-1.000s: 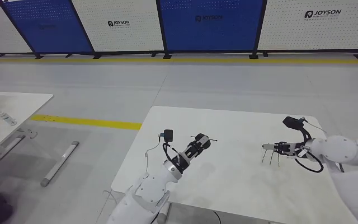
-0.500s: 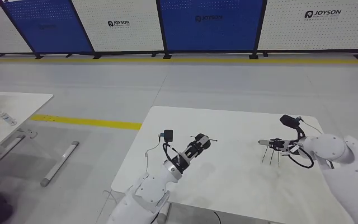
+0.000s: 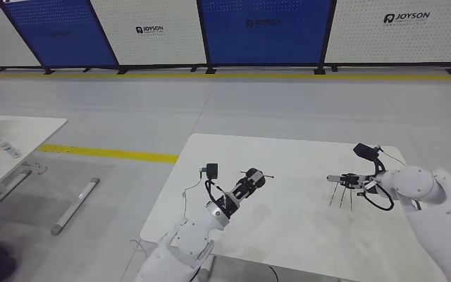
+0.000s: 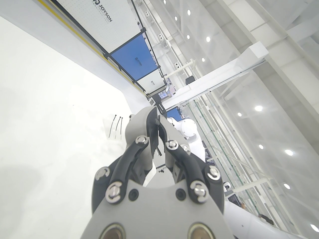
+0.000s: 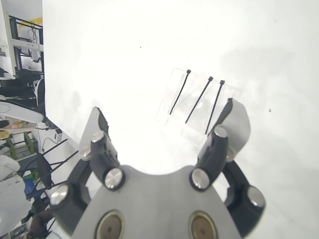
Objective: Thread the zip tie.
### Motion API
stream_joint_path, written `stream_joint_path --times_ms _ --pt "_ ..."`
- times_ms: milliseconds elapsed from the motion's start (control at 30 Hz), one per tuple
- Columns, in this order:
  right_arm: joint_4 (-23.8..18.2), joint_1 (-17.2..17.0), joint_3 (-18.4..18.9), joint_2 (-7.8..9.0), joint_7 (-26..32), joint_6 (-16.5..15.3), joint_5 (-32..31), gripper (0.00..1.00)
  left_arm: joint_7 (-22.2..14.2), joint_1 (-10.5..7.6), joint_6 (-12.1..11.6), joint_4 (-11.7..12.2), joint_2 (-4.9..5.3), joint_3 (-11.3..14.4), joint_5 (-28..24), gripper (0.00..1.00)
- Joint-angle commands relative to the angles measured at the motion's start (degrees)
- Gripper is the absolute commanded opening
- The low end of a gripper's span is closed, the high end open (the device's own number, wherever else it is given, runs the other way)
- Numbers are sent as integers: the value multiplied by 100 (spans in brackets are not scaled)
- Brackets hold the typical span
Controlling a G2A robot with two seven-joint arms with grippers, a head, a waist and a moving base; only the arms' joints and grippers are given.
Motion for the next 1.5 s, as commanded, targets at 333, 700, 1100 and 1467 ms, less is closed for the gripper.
stream_joint_path --times_ms 333,700,1100,1467 --pt "618 414 -445 -174 164 308 -126 43 0 0 0 0 0 0 0 0" --pt "789 467 -536 -208 183 443 -330 41 0 0 0 0 0 0 0 0" --pt "649 434 -587 -208 401 767 -589 36 0 0 0 0 0 0 0 0" --pt "1108 758 -912 -389 504 777 -595 27 0 0 0 0 0 0 0 0"
